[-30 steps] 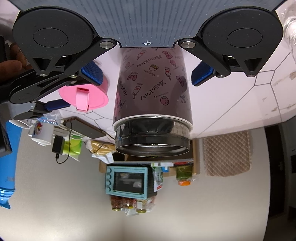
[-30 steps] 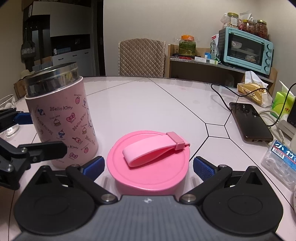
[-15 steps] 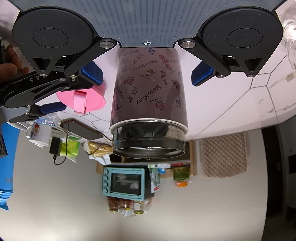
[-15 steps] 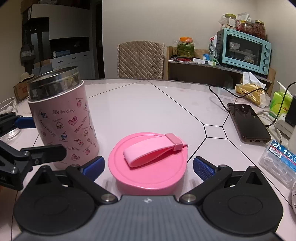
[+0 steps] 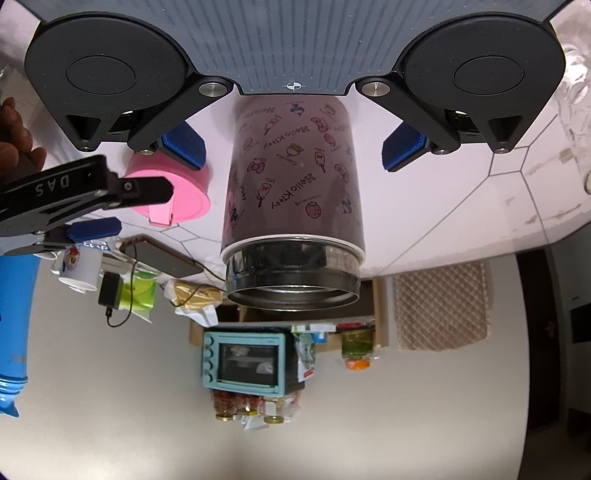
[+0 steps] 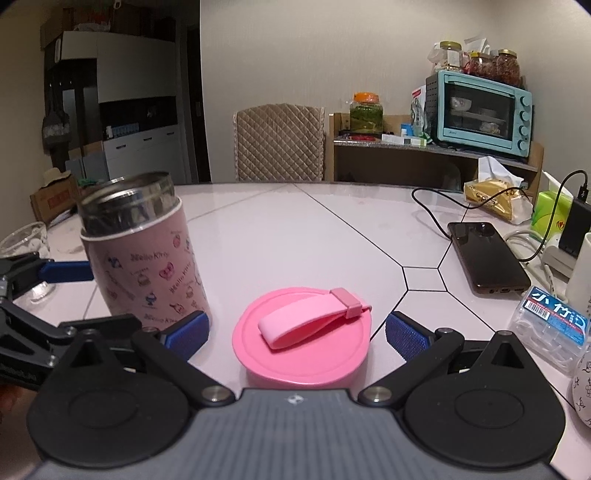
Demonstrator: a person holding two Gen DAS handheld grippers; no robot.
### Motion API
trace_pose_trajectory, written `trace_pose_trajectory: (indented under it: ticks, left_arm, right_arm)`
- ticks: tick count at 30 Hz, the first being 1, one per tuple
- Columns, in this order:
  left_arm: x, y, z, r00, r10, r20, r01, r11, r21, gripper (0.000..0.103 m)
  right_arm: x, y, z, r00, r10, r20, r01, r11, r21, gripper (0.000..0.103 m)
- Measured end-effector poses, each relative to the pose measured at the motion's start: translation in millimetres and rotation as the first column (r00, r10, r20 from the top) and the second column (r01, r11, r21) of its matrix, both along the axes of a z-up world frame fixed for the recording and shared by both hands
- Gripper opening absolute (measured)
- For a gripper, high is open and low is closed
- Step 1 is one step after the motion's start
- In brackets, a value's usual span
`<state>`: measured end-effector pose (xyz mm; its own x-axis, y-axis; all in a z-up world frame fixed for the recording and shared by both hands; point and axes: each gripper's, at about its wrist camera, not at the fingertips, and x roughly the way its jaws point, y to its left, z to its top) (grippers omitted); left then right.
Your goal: Unscrew bottle cap and pour
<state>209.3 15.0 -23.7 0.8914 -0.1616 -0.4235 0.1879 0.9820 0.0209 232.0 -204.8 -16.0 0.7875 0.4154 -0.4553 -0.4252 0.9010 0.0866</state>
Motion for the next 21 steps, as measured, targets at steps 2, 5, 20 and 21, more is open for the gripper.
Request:
trace_pose_trajectory:
  ticks: [2,5,20,21]
  left_arm:
    - [-2.4,0.5,0.7,1.000,0.004,0.002,-0.004,1.000,-0.001,0.103]
    - [-8.3,0.6,2.9,1.000,0.011,0.007,-0.011,1.000,0.001,0.103]
    - [-44.7,-1.9,14.3,0.999,0.041,0.025,-0.041,0.999,-0.006,0.103]
    - [-48.0,-2.8,14.6,0.999,0.044,0.026,-0.044,0.999,-0.006,0.103]
  right_arm:
    - [-2.4,-0.9,2.1,1.000,-0.003,0.004,0.002,1.000,0.009,0.103]
    - [-5.9,-2.1,5.3,1.000,-0.006,0.011,0.006,1.000,0.023,0.103]
    - [-33.2,-17.8,21.2,0.999,-0.041,0.021,0.040,0.998,0.057,0.103]
    - [-35.6,-18.1,22.0,0.999,-0.046,0.016,0.045,0.998,0.054,0.103]
